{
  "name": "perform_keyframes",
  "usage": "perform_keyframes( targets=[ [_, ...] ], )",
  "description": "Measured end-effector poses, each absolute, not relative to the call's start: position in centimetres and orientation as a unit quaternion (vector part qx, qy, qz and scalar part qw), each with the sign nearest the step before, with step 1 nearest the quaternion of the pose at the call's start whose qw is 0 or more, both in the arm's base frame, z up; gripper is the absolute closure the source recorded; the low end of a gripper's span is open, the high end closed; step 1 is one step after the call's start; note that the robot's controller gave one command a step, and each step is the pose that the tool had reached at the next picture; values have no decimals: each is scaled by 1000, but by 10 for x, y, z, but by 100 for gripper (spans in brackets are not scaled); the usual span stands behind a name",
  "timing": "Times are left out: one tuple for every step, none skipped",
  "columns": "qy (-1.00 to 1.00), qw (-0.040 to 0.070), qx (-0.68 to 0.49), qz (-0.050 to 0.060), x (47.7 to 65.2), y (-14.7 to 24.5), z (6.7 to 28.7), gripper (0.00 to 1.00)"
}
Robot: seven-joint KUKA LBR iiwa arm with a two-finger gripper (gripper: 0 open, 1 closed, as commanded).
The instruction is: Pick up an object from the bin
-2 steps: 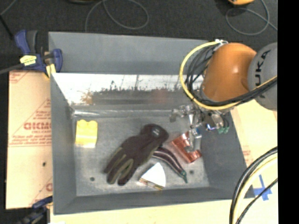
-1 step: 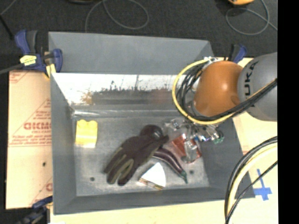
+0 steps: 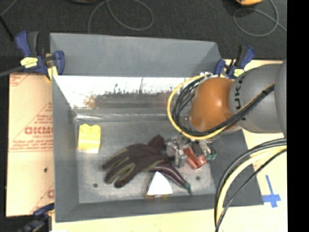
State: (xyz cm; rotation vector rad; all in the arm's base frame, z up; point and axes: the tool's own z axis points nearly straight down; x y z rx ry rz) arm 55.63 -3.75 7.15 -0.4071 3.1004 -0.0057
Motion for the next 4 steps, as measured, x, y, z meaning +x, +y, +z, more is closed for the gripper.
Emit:
perform_keyframes(
  targets=[
    [991, 7, -131, -2, 556, -37, 72, 100],
    [991, 9, -130, -3, 563, -57, 161, 100],
    [991, 9, -130, -3, 563, -57, 161, 100],
    [991, 6, -132, -2, 562, -57, 205, 100]
  ],
)
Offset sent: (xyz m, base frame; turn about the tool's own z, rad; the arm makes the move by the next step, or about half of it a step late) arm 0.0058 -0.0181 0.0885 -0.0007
